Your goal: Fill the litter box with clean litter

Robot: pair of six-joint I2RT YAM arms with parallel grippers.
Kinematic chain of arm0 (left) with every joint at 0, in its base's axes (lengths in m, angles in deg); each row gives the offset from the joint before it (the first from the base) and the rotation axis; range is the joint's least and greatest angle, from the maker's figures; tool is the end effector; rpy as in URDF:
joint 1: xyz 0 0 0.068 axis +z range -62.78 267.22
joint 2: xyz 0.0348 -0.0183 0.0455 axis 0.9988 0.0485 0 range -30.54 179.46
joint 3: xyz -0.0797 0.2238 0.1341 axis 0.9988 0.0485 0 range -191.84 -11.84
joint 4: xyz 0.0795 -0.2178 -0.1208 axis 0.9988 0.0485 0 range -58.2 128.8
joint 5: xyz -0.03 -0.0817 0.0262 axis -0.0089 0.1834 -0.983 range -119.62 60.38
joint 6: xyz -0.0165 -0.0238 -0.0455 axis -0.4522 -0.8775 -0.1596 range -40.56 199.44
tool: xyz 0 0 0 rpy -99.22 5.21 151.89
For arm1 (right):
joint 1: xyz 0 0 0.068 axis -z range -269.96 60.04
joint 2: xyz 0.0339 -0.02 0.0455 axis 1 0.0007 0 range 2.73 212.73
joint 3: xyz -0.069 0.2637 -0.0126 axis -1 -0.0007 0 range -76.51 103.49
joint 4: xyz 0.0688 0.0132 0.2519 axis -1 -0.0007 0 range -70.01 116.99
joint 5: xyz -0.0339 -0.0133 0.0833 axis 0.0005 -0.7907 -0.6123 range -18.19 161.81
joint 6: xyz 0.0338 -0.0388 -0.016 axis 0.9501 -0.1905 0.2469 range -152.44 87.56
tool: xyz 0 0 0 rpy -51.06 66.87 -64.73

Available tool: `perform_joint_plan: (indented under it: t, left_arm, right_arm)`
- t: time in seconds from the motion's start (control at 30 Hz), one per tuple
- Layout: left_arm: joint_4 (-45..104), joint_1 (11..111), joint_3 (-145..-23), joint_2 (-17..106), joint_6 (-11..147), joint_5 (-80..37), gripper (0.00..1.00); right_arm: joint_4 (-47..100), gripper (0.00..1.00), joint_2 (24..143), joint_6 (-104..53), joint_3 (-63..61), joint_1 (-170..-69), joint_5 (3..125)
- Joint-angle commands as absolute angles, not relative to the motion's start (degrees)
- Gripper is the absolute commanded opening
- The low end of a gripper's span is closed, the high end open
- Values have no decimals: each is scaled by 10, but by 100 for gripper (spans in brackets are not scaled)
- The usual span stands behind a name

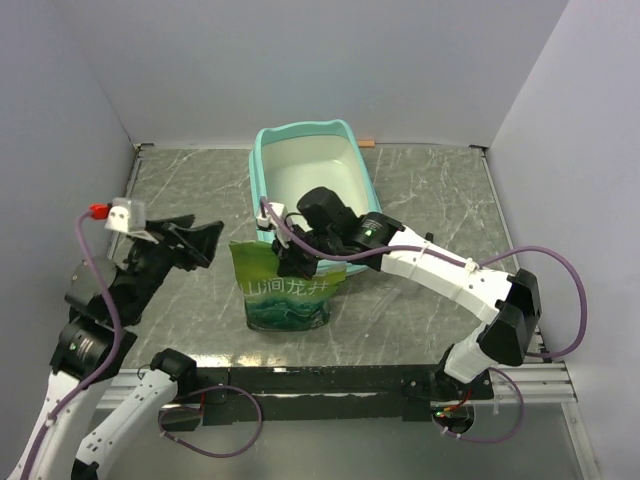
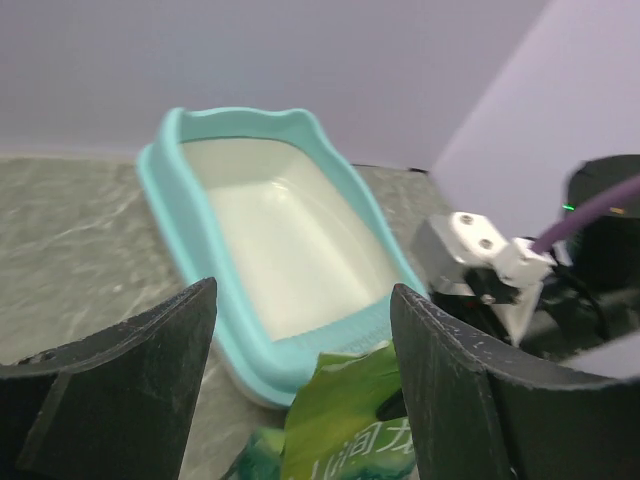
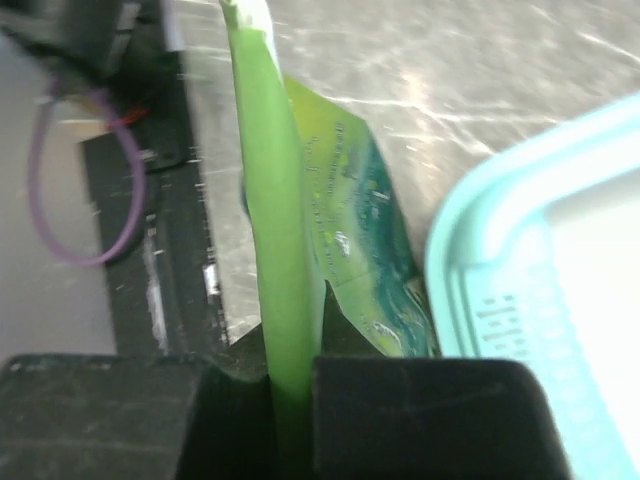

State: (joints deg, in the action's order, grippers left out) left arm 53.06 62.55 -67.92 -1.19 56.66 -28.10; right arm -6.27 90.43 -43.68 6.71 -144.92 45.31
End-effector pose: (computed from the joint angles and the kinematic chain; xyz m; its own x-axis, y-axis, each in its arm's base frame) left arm 0.0820 -0.0387 0.4170 -0.0910 -0.3842 -0.9187 0.4404 0.8119 -0.3832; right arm 0.1834 0.2891 0.3532 -0.1623 -0.5355 -0.8288 -0.9859 0.1231 0.1135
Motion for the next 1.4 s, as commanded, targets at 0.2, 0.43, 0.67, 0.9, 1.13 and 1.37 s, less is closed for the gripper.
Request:
perform_joint_plan:
  t: [0.2,0.43,0.67,0.9,1.13,1.37]
  left_arm:
    - [649,628,-700,-55,558,-426,77]
    - [649,628,-703,-43,554,-410,76]
    - [641,628,-696,-43,555,-413,77]
    - [641,628,-696,-37,555,-417,76]
    - [654,628,-699,-49,559,-427,77]
    - [650,628,-684,-53,555,-419,76]
  right_arm:
    - [-86,0,907,-390,251,-1510,703]
    - [-81,0,881,-386,268,-1544,765]
    - [-54,0,866,-389,267,-1576,789]
    - [-57,0,901,-416,356,-1576,812]
    - [-39,0,901,-407,342,-1575,788]
    - [60,0,889,-300,105,-1575,742]
